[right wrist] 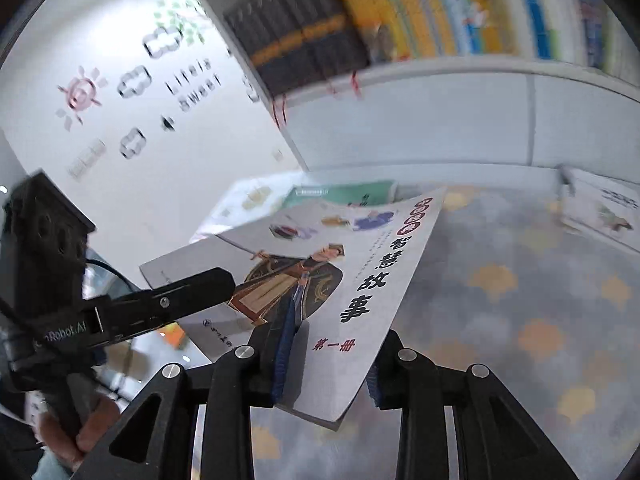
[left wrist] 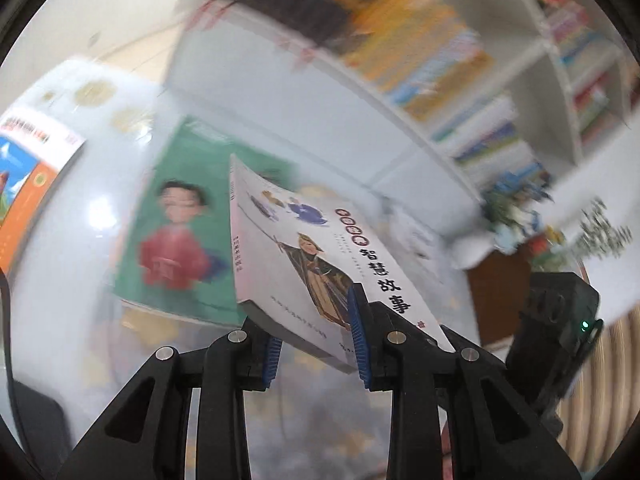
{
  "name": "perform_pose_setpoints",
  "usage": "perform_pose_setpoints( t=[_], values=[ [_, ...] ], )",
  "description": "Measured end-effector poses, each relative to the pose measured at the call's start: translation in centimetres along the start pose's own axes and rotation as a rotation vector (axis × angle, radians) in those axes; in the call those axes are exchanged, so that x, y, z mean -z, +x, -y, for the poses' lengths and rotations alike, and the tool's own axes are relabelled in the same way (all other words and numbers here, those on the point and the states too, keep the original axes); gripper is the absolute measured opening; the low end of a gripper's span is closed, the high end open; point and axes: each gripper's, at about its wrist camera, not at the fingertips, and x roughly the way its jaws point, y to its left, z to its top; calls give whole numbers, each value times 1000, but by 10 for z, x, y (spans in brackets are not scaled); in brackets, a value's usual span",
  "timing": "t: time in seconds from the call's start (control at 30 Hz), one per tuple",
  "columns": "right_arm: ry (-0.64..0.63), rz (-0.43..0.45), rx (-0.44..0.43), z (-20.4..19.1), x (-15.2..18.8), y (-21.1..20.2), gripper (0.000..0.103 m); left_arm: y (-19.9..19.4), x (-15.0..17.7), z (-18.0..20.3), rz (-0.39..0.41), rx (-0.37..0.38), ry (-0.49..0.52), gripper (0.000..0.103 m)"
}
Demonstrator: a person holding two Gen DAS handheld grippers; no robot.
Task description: Organize books
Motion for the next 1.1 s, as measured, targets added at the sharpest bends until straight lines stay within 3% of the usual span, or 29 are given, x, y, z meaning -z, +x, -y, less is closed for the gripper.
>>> perform_pose_setpoints(
  t=[0.1, 0.2, 0.3, 0.43, 0.57, 0.67, 0.8, 0.9, 1.0, 1.1],
  values=[
    [55, -26, 16, -3, -12, 40, 30, 20, -21, -34, -17, -62, -43, 32],
    [71, -113, 68, -5, -26, 80, 30, 19, -24, -58, -26, -143, -75, 34],
    [16, -177, 99, -6, -28, 100, 31, 5, 3, -74, -6, -150, -100, 37],
    [-95, -194, 132, -7, -28, 111, 34, -9, 44, -85, -2, -158, -149, 37],
    [-241, -243, 150, -15, -20, 108, 45, -29, 94, -57, 18, -205, -135, 37],
    [-197, -288, 82, 5, 0, 79, 46, -31, 146, -20, -17, -256, -107, 37],
    [-102, -279, 65, 55, 71, 15, 52, -13, 210, 27, -69, -256, -132, 37],
    [-161, -274, 191, 82, 128, -16, 52, 5, 238, 69, -83, -265, -106, 37],
    [-233, -279, 321, 107, 163, -38, 52, 13, 253, 96, -74, -205, -138, 37],
    [-200, -248, 417, 141, 184, -58, 56, 27, 264, 126, -97, -187, -126, 37]
  ],
)
